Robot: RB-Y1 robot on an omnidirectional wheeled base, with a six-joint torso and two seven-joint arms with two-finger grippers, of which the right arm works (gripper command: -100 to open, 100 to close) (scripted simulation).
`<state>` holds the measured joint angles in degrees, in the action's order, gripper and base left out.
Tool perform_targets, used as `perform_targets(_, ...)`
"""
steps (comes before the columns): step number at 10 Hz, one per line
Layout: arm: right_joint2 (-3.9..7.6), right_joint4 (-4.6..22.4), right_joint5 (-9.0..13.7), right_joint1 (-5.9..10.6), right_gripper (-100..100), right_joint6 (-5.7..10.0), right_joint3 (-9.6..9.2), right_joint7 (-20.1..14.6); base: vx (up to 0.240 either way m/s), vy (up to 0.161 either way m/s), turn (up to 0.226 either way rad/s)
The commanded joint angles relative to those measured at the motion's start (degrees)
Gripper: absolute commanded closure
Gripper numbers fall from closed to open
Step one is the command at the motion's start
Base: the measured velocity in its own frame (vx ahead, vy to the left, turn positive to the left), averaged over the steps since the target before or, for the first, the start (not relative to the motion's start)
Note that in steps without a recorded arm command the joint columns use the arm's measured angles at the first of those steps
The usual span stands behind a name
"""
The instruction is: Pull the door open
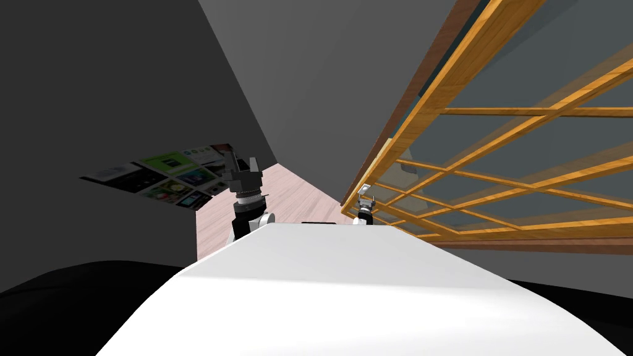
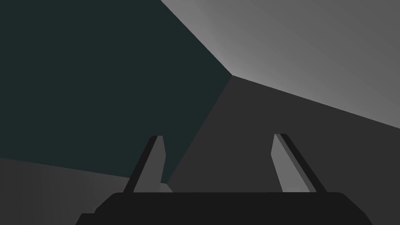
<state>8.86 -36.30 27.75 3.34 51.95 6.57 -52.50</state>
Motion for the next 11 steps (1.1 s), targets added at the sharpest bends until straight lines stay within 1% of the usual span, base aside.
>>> perform_targets(1, -0.38, 0.1, 1.3, 0.37, -100, -0.04, -0.2, -2.9, -0.06, -0.008, 0.065)
perform_targets(2, -0.69, 0.1, 2.3, 0.62, -100, -0.13, -0.36, -4.4, -0.085, -0.007, 0.12)
perform_targets(3, -0.69, 0.1, 2.3, 0.62, -100, -0.13, -0.36, -5.2, -0.066, -0.006, 0.022)
perform_targets(5, -1.27, 0.1, 4.3, 1.08, -100, -0.3, -0.65, -8.8, -0.066, -0.003, 0.063)
perform_targets(6, -1.27, 0.1, 4.3, 1.08, -100, -0.3, -0.65, -9.2, -0.05, -0.005, 0.032)
perform_targets(8, -1.78, 0.1, 5.9, 1.49, -100, -0.45, -0.91, -12.7, -0.063, -0.013, 0.058)
perform_targets(11, -2.35, 0.1, 7.8, 1.94, -100, -0.61, -1.19, -16.6, -0.075, -0.007, 0.063)
